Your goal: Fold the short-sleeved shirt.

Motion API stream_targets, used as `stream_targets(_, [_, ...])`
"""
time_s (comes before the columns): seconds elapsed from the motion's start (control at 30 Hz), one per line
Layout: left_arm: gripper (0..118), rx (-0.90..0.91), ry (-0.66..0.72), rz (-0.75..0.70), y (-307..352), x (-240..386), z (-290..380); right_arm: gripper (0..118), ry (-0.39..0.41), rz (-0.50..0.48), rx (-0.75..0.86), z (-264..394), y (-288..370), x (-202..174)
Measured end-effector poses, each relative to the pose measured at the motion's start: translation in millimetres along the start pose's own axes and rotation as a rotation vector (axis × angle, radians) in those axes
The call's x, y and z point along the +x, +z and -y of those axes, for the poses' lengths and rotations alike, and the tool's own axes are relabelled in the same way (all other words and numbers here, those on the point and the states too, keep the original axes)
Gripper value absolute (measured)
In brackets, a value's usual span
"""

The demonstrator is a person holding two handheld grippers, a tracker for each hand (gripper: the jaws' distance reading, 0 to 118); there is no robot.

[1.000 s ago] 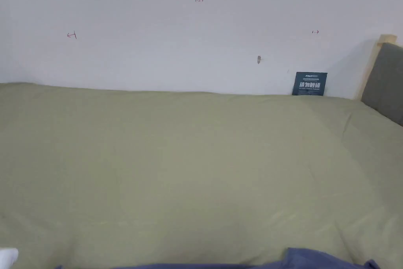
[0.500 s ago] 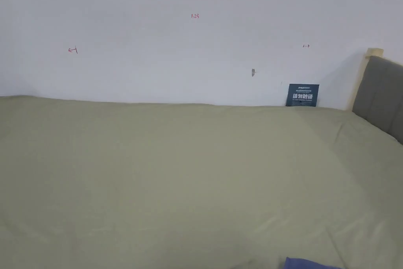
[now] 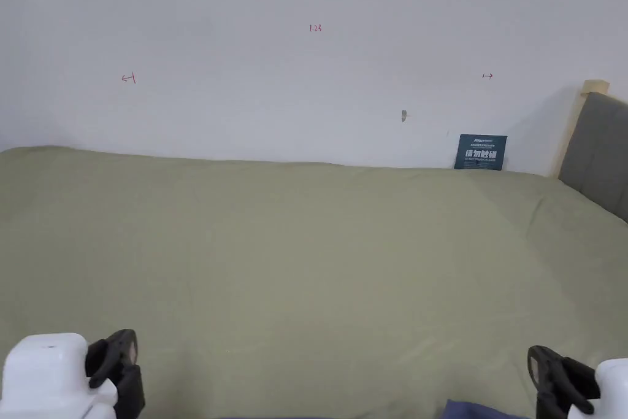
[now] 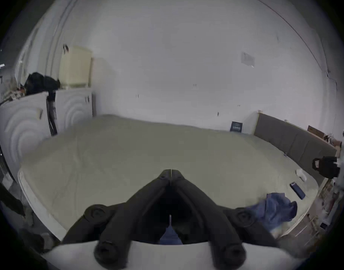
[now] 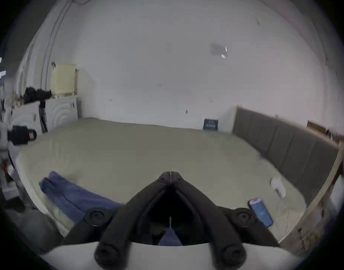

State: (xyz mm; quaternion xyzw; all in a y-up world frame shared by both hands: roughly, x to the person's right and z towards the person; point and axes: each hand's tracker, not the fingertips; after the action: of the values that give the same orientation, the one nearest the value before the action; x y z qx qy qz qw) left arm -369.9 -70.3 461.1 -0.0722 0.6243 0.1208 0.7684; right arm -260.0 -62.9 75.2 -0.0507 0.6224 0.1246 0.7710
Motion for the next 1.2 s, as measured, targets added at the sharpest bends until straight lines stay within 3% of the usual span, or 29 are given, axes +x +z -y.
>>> stream_targets(0.17, [0, -0.033, -0.041, 0.050, 2, 3, 17, 0, -0.005, -0.037, -0.012, 6, 0, -13])
stream_targets(0.27, [0, -0.120, 0.039, 0.054, -8, -15, 28, 0, -0.025, -0.062, -0.037, 8, -5, -14])
stream_targets(0.3, [8, -0.165, 0.065, 0.037, -14, -24, 32, 0, -0.026, -0.064, -0.037, 7, -4, -13])
stream_targets(0.33, [30, -0.209, 0.110, 0.023, -20, -35, 38, 0, -0.029, -0.073, -0.044, 6, -5, -12])
stream_targets(0.37, [79, -0.269, 0.217, 0.019, -28, -50, 46, 0, -0.033, -0.087, -0.051, 6, -7, -10])
stream_targets(0.4, [105, -0.346, 0.347, 0.009, -32, -62, 49, 0, -0.036, -0.092, -0.053, 6, -7, -9])
stream_targets(0.43, [110, -0.375, 0.470, 0.015, -35, -76, 57, 0, -0.039, -0.102, -0.057, 5, -8, -7])
stream_targets(0.5, [110, -0.352, 0.749, -0.048, -36, -100, 74, 0, -0.041, -0.111, -0.061, 5, -9, -4])
stream_targets(0.6, [110, -0.352, 0.941, -0.093, -44, -121, 91, 0, -0.054, -0.131, -0.067, 2, -10, 0])
stream_targets(0.83, [108, -0.506, 0.979, -0.094, -65, -110, 108, 0, -0.072, -0.141, -0.091, 4, -15, 4])
stream_targets(0.97, [98, -0.530, 0.825, -0.203, -75, -101, 107, 0, -0.087, -0.147, -0.098, 7, -16, 5])
stream_targets(1.0, [81, -0.526, 0.793, -0.271, -73, -100, 104, 0, -0.085, -0.147, -0.101, 7, -15, 5])
stream_targets(1.03, [48, -0.518, 0.767, -0.320, -73, -100, 103, 0, -0.081, -0.145, -0.103, 8, -15, 5])
stream_targets(1.07, [4, -0.483, 0.833, -0.265, -69, -104, 111, 0, -0.079, -0.143, -0.102, 8, -14, 5])
stream_targets(1.13, [4, -0.492, 0.961, -0.203, -69, -111, 119, 0, -0.089, -0.146, -0.099, 7, -12, 4])
stream_targets(1.2, [4, -0.474, 0.953, -0.207, -66, -118, 126, 0, -0.102, -0.156, -0.098, 6, -10, 4])
